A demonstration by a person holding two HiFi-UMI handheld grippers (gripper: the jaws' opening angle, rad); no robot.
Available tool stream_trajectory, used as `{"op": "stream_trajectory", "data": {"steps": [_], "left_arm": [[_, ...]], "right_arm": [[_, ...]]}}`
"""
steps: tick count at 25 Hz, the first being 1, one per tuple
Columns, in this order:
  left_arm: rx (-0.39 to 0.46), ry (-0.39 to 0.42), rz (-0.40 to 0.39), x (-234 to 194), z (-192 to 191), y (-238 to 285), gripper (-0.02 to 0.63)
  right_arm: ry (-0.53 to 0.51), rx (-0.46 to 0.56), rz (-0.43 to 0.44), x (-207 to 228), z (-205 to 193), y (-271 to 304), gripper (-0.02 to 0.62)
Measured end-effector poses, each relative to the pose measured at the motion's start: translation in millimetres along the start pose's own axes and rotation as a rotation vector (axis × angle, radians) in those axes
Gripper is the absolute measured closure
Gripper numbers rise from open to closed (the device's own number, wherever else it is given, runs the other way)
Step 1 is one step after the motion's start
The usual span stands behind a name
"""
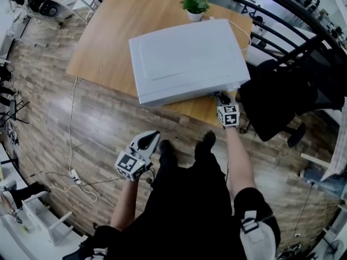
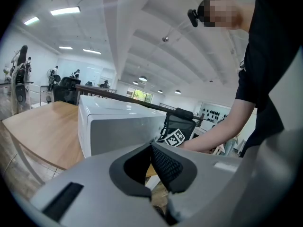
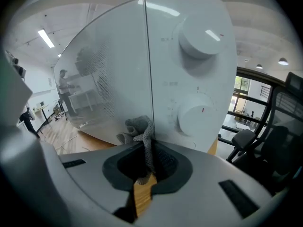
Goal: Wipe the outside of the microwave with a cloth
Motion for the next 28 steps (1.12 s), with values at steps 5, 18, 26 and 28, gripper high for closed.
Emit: {"op": "stream_trajectory", "data": {"steps": [5, 18, 26, 28], "left_arm": [[-0.007, -0.008, 0.016, -2.3, -5.1, -6.5, 0.603], [-0.022, -0.023, 0.017, -7.1, -20.0, -27.1, 0.603], [-0.001, -0.037, 0.034, -17.7, -20.3, -46.4, 0.603], [-0.002, -0.044, 0.042, -20.8, -23.0, -52.1, 0.603]], "right_arm": [[-0.006, -0.013, 0.000, -0.3, -5.8, 6.0, 0.574], [-0.001, -0.016, -0.014, -17.5, -2.4, 12.3, 0.575], [-0.015, -0.015, 0.002, -46.8, 4.5, 21.6, 0.575], [-0.024, -0.011, 0.009, -56.0, 6.3, 25.1, 0.575]]}}
Point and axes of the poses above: the fingertips, and each gripper's own axes: y forward along the fingers, x to its right, z out of its top, the point moved 3 cm from there along -y, backward along the fingers, and after that the axes turned 8 degrees about -y, right-handed, at the moved point
